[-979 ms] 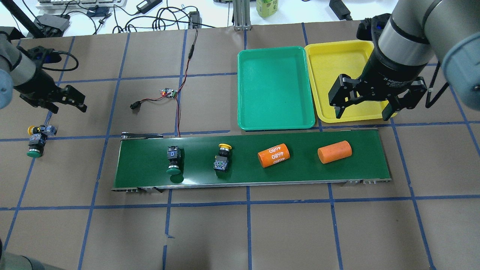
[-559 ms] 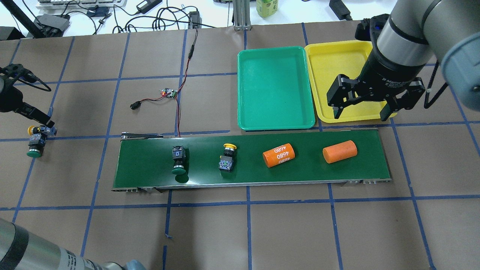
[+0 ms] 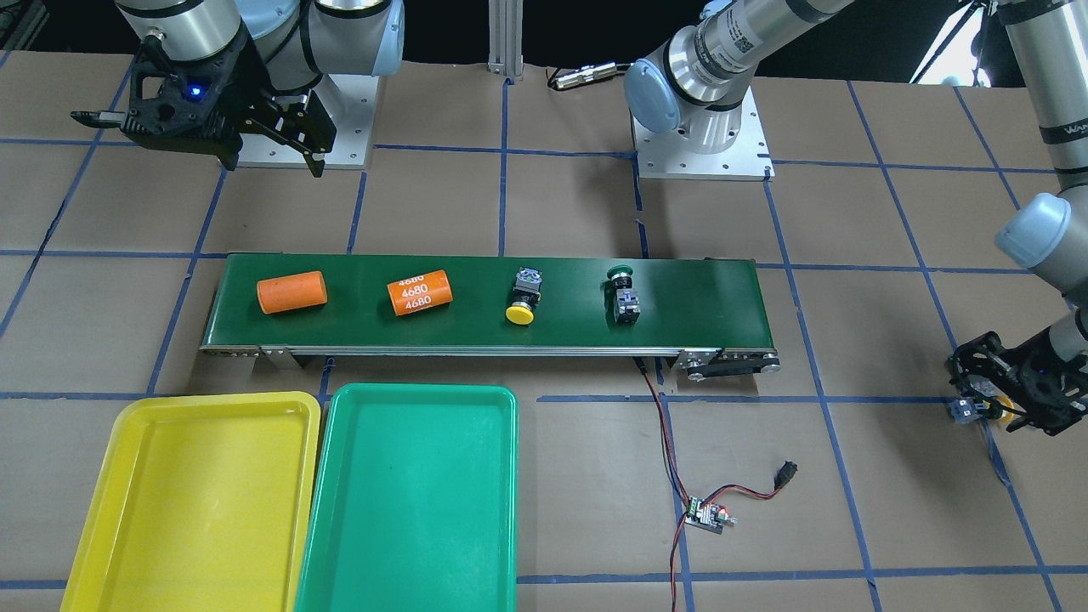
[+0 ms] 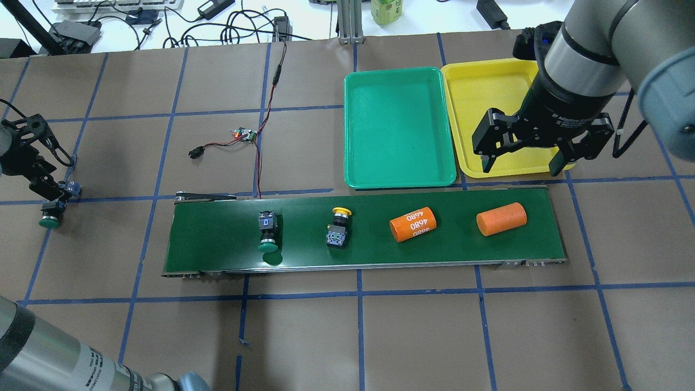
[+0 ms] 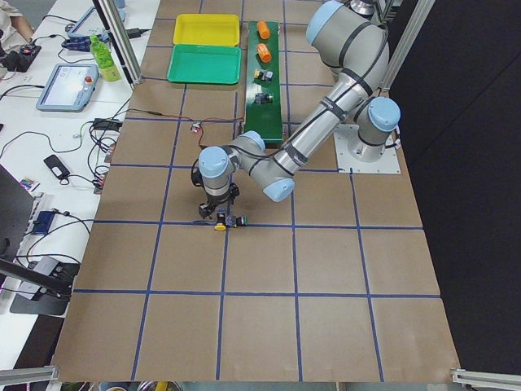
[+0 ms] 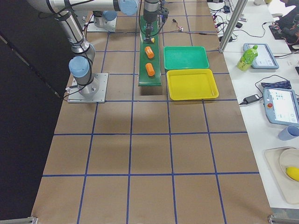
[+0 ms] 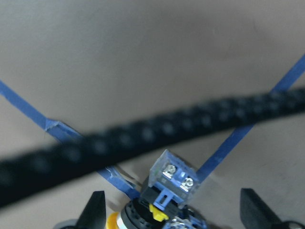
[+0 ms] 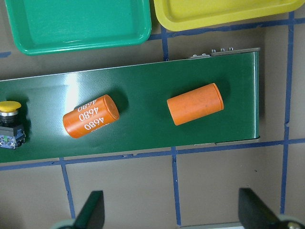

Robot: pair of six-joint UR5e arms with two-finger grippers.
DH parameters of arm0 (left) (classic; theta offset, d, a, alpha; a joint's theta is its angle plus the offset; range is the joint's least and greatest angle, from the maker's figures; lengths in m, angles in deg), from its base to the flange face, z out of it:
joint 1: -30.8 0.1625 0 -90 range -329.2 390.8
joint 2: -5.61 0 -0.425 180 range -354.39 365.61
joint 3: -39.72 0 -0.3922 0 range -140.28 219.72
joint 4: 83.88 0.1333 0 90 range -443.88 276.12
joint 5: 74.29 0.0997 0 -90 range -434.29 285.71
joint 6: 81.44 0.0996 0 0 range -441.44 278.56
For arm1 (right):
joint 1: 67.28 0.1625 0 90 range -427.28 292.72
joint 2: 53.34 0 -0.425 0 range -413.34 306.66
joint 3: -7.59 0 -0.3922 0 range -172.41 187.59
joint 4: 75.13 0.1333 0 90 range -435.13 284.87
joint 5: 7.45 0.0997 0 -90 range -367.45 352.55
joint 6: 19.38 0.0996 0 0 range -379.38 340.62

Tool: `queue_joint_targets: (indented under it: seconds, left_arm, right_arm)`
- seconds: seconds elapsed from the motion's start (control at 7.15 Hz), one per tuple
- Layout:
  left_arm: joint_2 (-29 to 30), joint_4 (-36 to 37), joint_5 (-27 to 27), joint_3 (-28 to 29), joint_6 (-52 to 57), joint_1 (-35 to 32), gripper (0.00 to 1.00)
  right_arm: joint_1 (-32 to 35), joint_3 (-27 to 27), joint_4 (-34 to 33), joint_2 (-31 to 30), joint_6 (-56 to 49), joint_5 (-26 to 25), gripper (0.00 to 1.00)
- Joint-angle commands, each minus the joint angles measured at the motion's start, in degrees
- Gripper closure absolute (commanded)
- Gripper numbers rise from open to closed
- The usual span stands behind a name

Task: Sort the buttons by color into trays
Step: 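Return the left gripper to the pile and grasp another button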

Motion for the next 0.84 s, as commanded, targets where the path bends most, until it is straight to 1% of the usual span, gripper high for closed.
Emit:
queue_joint_targets:
  seconds: [0.0, 0.14, 0.28, 0.42, 0.56, 0.7]
  left_arm:
    - [2.20, 0.64, 0.03, 0.40, 3.16, 0.68, 0.00]
    - [2.47, 0.64, -0.05, 0.40, 3.51, 0.94, 0.21]
    - [2.56, 3.77, 0.12, 0.23, 5.08, 1.12, 0.99]
    - [1.95, 5.55, 0.21, -0.30, 4.92, 1.12, 1.00]
    - [0.38, 3.74, -0.31, -0.82, 0.65, 1.12, 1.00]
    - [-3.03, -1.15, 0.20, -0.74, -6.70, -0.19, 1.00]
  right_arm:
    - [0.00, -0.08, 0.00, 0.00, -0.24, -0.87, 0.00]
    - [0.00, -0.09, 0.00, 0.00, 0.02, -0.09, 0.00]
    - [0.00, 0.00, -0.09, 0.09, 0.02, 0.00, 0.00]
    - [0.00, 0.00, 0.00, 0.17, 0.02, -0.43, 0.00]
    - [-0.08, 0.00, 0.17, 0.09, -0.07, -0.43, 0.00]
    - [0.00, 0.00, 0.18, 0.00, 0.11, -0.26, 0.00]
